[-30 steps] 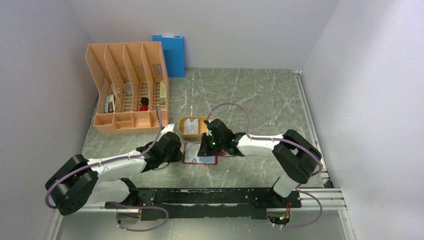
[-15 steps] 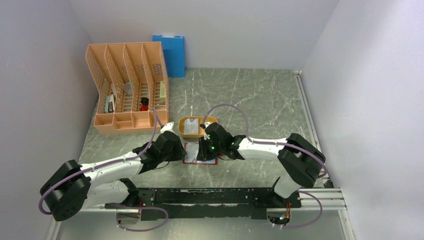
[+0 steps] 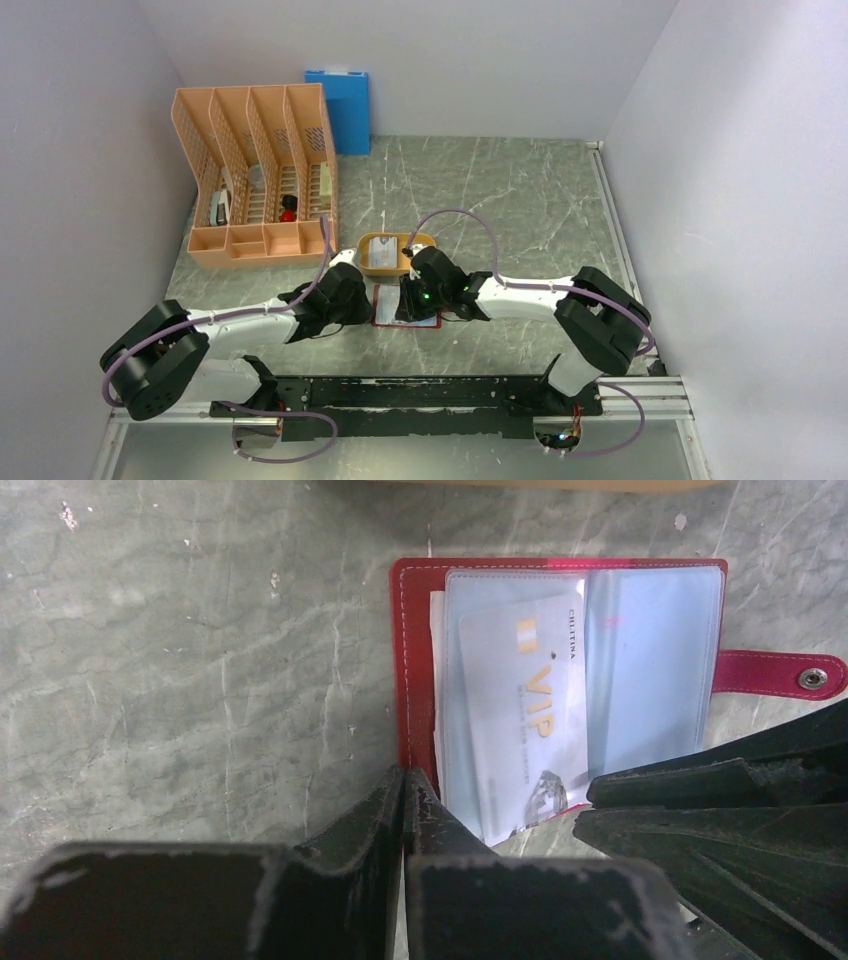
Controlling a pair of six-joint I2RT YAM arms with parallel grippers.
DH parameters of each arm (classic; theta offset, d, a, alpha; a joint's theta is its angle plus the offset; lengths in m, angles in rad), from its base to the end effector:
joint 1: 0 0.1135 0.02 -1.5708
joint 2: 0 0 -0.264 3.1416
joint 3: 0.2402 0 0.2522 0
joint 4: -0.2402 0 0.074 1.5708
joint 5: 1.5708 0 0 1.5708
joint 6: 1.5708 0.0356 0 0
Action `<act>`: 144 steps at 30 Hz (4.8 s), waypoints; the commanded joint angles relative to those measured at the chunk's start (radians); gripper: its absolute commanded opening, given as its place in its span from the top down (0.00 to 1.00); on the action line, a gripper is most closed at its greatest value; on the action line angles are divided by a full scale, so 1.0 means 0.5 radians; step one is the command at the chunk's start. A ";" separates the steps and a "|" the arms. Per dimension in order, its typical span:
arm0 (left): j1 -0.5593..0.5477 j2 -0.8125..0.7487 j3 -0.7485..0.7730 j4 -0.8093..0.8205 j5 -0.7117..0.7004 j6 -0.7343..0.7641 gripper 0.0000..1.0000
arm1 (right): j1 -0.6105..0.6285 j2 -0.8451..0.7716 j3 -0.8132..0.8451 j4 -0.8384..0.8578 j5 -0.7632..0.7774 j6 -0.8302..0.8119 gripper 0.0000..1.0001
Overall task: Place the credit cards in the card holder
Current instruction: Insert the credit card into the card holder.
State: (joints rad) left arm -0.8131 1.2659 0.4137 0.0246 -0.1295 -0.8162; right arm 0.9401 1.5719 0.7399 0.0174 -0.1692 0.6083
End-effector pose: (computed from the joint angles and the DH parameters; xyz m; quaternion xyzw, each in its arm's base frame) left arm 0.1553 -0.1575 0.1400 -0.0249 0.9298 -0.2222 0.2925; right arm 0.1747 0.2494 0.1574 -0.1837 0.9082 0.3133 0.2081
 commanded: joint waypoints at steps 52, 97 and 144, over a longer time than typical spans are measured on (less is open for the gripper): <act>-0.003 -0.023 -0.106 0.105 0.061 0.001 0.95 | -0.269 0.063 -0.272 0.473 -0.048 0.615 0.69; -0.075 -0.116 -0.141 0.068 -0.021 -0.067 0.95 | -0.271 0.100 -0.293 0.382 -0.049 0.710 0.88; -0.061 0.132 0.185 0.376 0.078 0.097 0.61 | -0.203 -0.479 -0.281 -0.341 0.073 0.268 0.84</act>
State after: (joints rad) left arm -0.8459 1.3262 0.4641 0.1905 -0.0494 -0.7887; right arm 0.8333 1.3445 0.6010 -0.0944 -0.1284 0.7753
